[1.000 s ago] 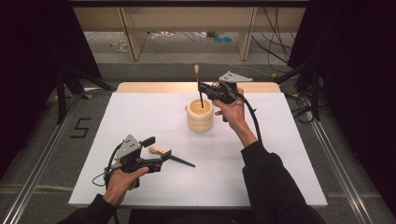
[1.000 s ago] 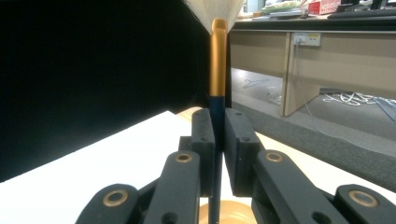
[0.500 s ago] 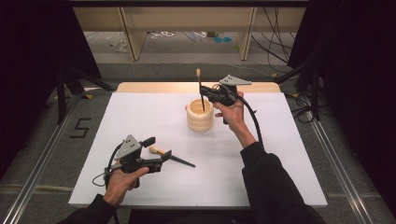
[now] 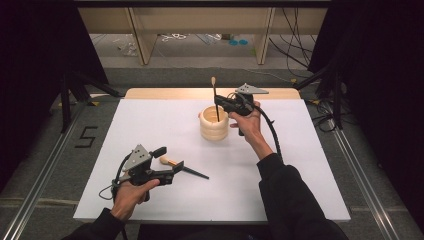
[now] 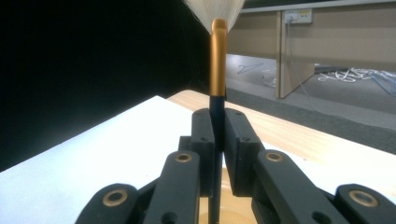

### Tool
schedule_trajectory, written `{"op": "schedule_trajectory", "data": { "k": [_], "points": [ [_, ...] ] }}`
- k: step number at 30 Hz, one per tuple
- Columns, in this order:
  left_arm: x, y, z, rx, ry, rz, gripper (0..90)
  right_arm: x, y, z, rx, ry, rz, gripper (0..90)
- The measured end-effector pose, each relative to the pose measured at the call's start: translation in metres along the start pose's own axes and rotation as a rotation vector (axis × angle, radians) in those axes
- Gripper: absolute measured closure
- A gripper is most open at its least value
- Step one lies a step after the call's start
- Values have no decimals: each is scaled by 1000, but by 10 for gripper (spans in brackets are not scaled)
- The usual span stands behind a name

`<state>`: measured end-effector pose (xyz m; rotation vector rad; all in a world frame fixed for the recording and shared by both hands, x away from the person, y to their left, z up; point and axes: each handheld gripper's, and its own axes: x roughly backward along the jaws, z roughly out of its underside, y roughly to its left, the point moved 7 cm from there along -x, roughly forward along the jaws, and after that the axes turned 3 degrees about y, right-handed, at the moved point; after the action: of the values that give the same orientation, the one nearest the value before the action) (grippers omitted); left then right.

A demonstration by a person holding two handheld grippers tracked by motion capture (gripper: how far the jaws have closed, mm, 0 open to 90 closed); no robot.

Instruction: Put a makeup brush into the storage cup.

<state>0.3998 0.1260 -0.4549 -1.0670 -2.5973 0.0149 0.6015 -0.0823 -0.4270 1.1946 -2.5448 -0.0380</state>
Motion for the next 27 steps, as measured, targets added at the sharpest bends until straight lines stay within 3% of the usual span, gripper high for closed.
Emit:
{"op": "schedule_trajectory", "data": {
  "k": [20, 22, 23, 24, 25, 26, 27],
  "points": [
    [0, 0, 0, 1, -1, 1, 158, -7, 3, 18, -17, 50, -11, 806],
    [0, 0, 0, 1, -1, 1, 158, -7, 3, 18, -6, 52, 2, 746],
    [0, 0, 0, 1, -1, 0, 158, -8, 4, 19, -20, 59, -4, 675],
    [0, 0, 0, 1, -2, 1, 158, -9, 2, 19, -7, 55, 15, 613],
    [0, 0, 0, 3, -2, 3, 158, -8, 1, 18, -29, 65, 47, 499],
    [0, 0, 0, 3, -2, 3, 158, -8, 0, 17, -22, 55, 50, 455],
    [0, 0, 0, 3, -3, 3, 158, -6, 1, 16, -47, 73, 55, 423]
  ]
}}
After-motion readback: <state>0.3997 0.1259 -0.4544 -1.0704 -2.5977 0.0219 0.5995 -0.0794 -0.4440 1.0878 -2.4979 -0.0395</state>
